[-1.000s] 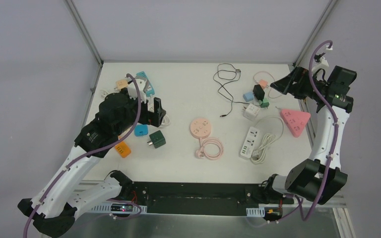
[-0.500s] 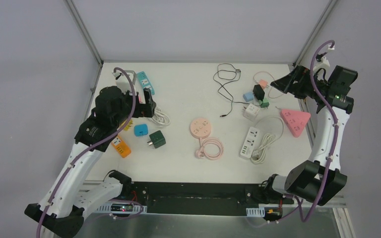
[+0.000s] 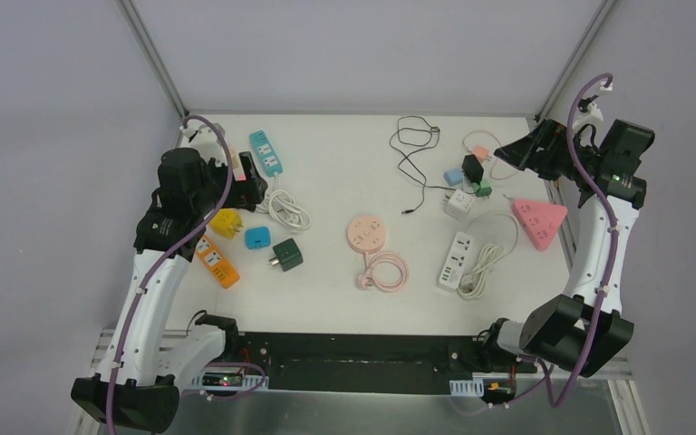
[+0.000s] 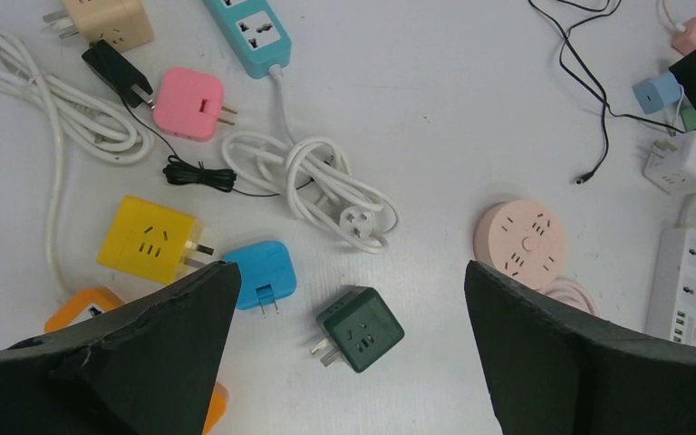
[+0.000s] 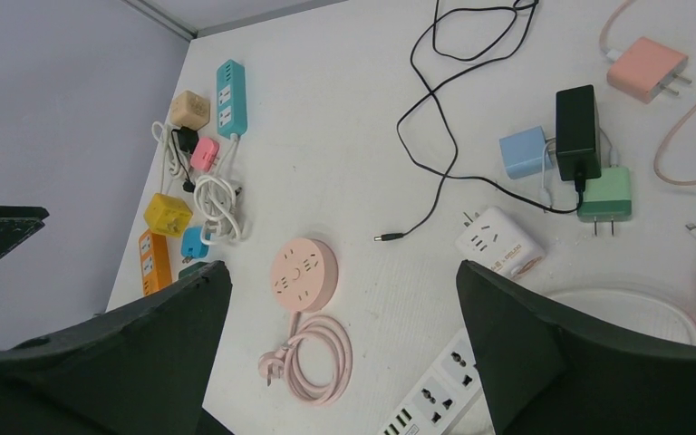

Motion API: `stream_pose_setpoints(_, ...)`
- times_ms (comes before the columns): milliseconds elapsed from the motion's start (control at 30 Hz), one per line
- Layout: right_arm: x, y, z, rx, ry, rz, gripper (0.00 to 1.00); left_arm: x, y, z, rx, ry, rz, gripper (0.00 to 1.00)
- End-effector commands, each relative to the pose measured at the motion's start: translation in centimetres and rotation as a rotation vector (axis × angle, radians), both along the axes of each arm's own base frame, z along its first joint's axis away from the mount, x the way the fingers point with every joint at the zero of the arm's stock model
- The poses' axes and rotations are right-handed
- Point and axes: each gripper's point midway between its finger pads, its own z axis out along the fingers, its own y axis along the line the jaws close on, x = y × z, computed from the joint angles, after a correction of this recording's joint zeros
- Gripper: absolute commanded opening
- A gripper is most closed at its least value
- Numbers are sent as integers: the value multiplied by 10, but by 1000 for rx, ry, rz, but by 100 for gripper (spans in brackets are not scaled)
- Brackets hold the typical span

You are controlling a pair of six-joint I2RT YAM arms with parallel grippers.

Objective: Pull the plug off the socket
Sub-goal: Reset both arms

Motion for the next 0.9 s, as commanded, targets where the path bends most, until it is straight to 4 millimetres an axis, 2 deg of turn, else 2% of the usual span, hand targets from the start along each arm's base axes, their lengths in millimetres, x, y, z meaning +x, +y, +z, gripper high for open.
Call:
stream_pose_setpoints(0,-2,3,21,-5,-79,22,100,-3,-2,5,6,-41,-30,99)
stream_pose_setpoints(867,-2,4,20,-14,-89,36,100,-5,-8,0,5,-39,-69,99)
